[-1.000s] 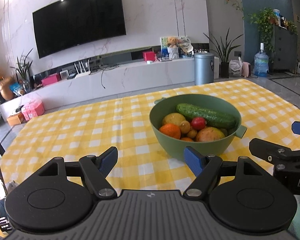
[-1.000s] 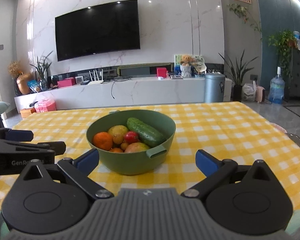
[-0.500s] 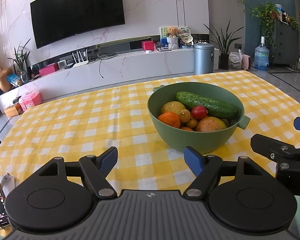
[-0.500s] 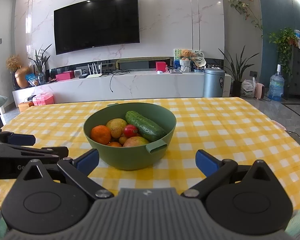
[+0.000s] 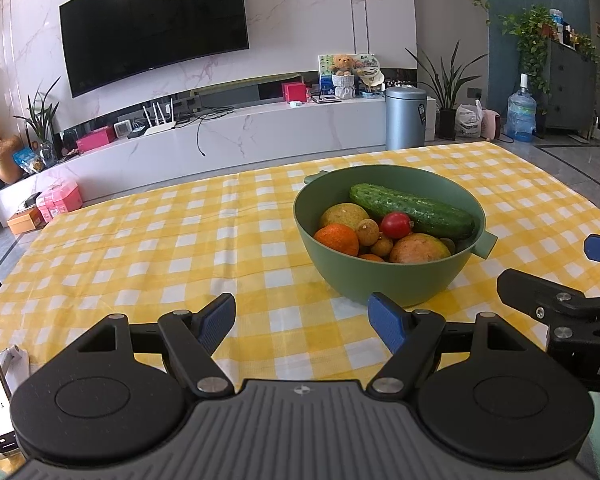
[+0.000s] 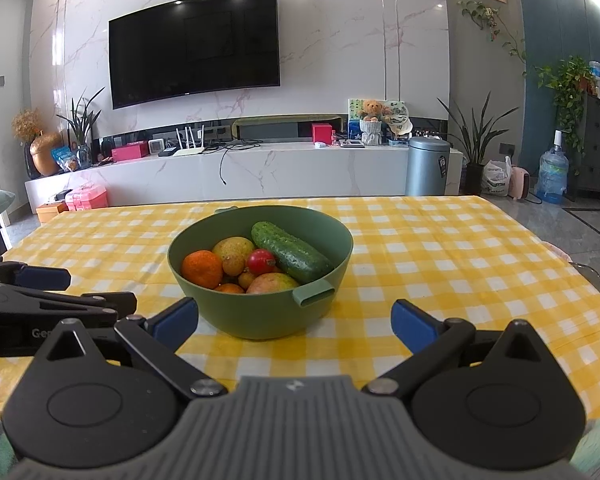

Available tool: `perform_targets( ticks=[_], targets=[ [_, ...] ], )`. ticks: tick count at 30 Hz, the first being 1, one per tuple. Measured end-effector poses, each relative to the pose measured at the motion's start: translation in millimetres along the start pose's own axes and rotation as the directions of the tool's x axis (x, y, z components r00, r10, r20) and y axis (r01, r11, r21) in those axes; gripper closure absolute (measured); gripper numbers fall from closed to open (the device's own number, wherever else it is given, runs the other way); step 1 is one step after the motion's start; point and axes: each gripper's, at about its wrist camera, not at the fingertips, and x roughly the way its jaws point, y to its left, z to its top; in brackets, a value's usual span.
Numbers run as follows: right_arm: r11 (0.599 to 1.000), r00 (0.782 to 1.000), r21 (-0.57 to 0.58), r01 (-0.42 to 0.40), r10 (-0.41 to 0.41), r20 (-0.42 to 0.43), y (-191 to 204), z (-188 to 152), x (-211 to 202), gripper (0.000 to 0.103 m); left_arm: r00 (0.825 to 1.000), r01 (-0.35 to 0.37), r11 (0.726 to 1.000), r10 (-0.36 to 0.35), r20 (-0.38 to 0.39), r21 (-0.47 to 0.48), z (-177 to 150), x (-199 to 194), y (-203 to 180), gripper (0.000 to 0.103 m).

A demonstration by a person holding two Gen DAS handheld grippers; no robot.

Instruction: Organize fruits

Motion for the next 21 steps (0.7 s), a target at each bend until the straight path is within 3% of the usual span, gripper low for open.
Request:
perform_targets(
  ticks=[21],
  targets=[
    [1.0,1.0,-0.002,0.0,0.0,-0.001,-0.2,0.1,-0.6,0.004,1.0,0.001,1.0,-0.001,-0.002,-0.008,0.6,-1.4,0.0,0.014]
  ],
)
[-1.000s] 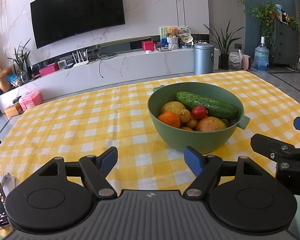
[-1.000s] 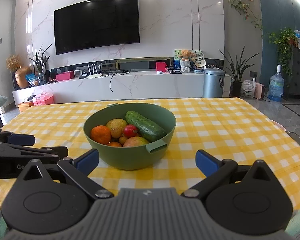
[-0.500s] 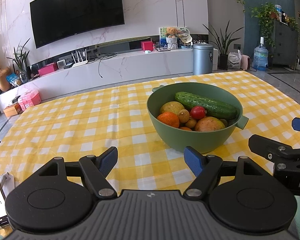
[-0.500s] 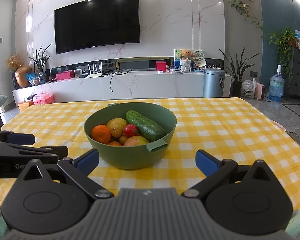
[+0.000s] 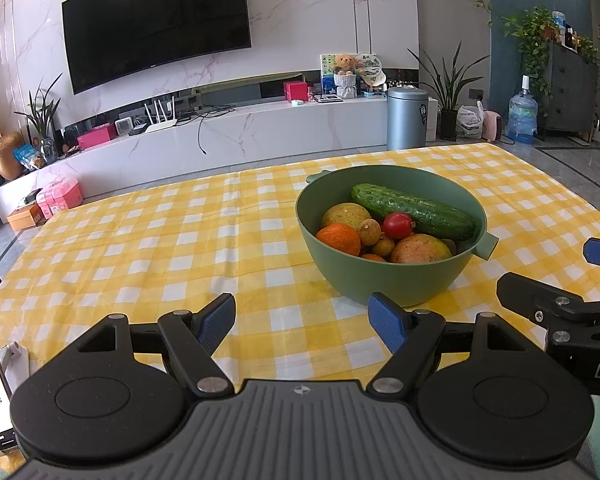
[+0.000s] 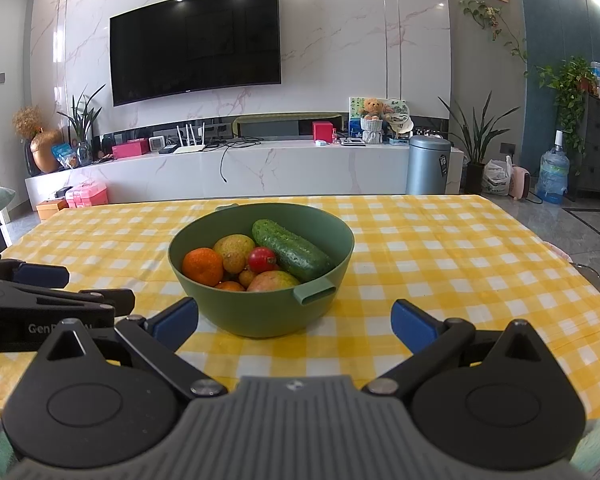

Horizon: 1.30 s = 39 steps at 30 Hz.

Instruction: Organize fruits

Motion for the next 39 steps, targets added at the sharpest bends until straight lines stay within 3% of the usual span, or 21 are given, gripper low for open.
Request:
perform_targets(
  ticks=[39],
  targets=[
    [1.0,1.0,-0.009,0.0,0.0,-0.004,-0.7,-2.4,-0.2,0.004,1.0,-0.004,1.0,0.004,0.001,-0.018,2.3,-3.3,0.4,0.014]
  ],
)
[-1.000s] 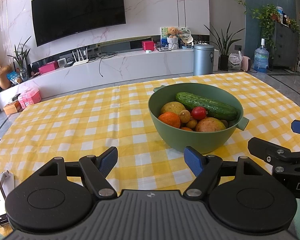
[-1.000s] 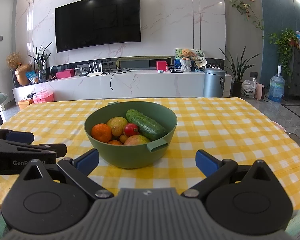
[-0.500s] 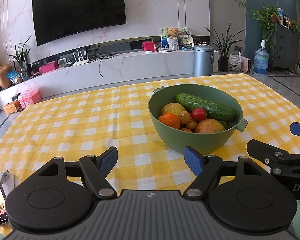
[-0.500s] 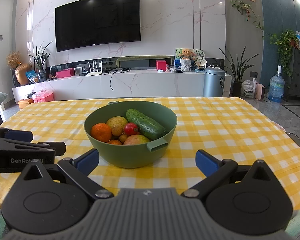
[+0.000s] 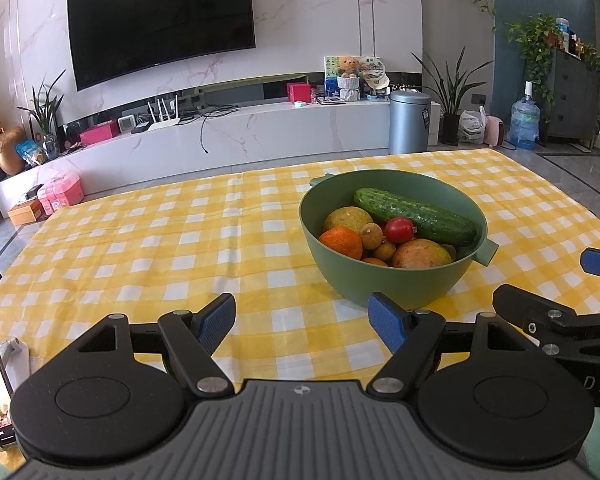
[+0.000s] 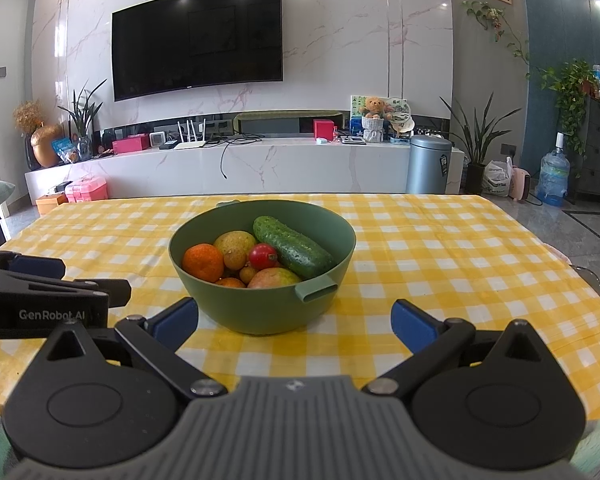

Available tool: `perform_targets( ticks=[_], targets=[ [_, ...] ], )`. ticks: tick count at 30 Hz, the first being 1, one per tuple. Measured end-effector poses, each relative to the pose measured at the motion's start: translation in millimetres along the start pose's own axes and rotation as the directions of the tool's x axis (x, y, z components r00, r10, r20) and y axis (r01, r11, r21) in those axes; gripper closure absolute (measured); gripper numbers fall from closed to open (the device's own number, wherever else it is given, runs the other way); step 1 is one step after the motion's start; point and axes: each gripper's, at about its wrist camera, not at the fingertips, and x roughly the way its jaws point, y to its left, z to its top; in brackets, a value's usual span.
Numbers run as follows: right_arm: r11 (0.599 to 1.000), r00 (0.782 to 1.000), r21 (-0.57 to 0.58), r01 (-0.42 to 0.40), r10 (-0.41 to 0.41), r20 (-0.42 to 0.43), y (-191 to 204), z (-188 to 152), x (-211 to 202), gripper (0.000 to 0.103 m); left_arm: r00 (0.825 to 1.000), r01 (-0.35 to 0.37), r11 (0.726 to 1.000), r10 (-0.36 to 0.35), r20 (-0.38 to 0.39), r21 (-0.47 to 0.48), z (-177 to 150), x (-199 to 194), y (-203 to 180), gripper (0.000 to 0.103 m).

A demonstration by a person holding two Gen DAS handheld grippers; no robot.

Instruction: Organize fruits

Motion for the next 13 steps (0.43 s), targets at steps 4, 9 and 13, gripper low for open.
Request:
perform_targets(
  ticks=[4,9,13],
  targets=[
    [1.0,1.0,0.0,0.0,0.0,0.0,0.3,0.2,0.0,0.004,1.0,0.0,1.0,0.0,-0.001,-0.002,0.0,0.0,0.4,0.014],
    [1.0,1.0,-0.005,-0.001,0.001,-0.003,-0.3,-1.6,-0.4,0.004,1.0,-0.002,1.0,0.002,-0.002,-0.007,-0.7,-0.2,1.1,0.014],
    [1.0,1.0,-0.009,-0.001,0.001,-0.007,-2.3,-2.2,-1.1,0.004,1.0,-0.005,1.0,0.005,0.003,-0.004,-1.1,-0.6,0.7,0.014]
  ],
)
